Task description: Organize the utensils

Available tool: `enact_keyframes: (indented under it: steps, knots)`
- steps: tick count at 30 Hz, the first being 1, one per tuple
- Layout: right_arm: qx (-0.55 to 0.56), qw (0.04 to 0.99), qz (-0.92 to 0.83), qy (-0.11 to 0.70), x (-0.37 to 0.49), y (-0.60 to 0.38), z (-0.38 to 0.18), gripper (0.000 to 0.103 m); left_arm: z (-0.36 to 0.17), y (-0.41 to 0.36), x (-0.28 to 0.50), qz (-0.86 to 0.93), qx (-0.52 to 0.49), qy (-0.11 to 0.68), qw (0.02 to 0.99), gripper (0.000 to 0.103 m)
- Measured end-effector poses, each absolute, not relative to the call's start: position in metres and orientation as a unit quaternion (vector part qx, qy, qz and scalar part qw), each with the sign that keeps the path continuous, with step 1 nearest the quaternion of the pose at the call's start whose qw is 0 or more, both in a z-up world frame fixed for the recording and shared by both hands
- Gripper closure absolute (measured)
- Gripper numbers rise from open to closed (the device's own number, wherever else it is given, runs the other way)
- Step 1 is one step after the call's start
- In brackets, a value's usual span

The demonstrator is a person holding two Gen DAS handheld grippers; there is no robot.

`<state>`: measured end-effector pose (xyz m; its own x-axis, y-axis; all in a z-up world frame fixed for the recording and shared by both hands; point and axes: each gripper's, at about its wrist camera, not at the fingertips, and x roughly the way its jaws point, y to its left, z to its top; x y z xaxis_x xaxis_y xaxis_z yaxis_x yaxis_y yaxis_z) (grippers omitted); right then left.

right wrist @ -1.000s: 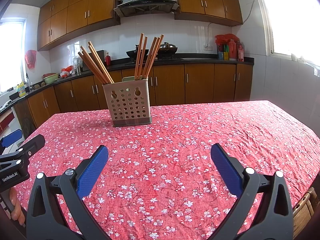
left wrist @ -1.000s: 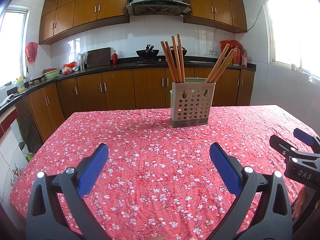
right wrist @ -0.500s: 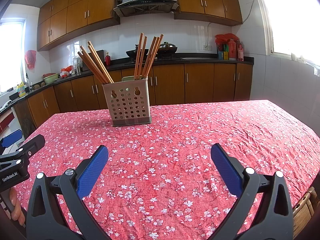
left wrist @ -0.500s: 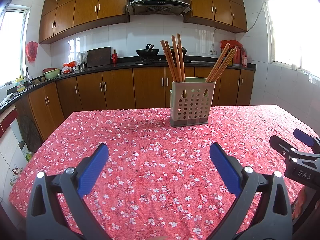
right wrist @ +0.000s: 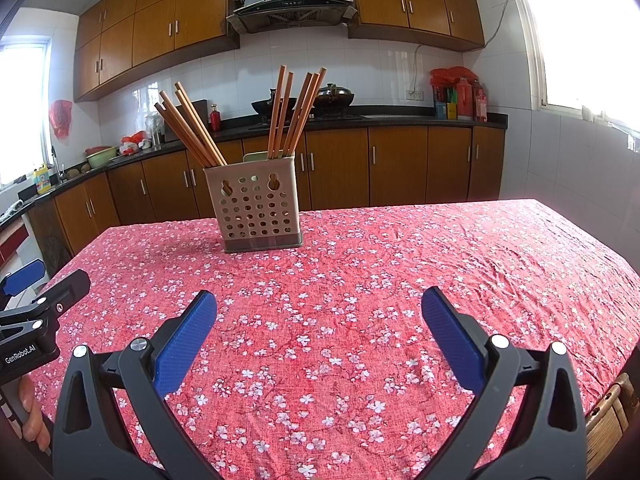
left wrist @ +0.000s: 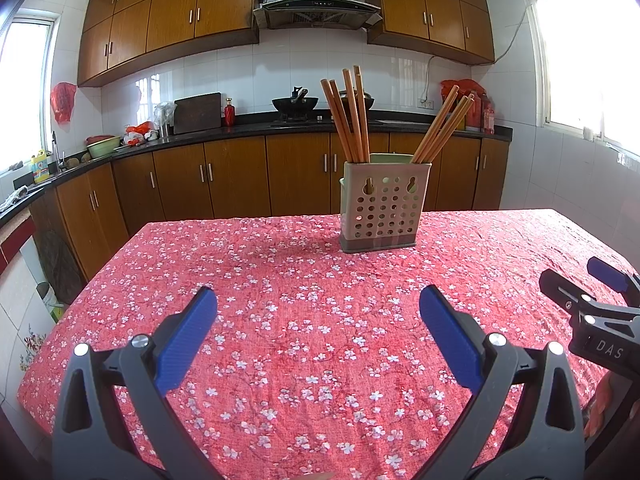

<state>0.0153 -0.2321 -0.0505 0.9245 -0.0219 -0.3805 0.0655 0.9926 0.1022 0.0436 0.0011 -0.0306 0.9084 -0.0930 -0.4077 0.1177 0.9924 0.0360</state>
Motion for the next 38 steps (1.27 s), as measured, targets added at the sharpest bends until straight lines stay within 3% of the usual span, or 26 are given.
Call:
enact_keyframes:
  steps: [38]
  knots:
    - [0.059, 0.979, -0.023, 0.195, 0.0140, -0.2328, -0.0518, 0.002, -0.0338, 0.0024, 0.0456, -0.051, 0.023, 0.214, 0.975, 0.004]
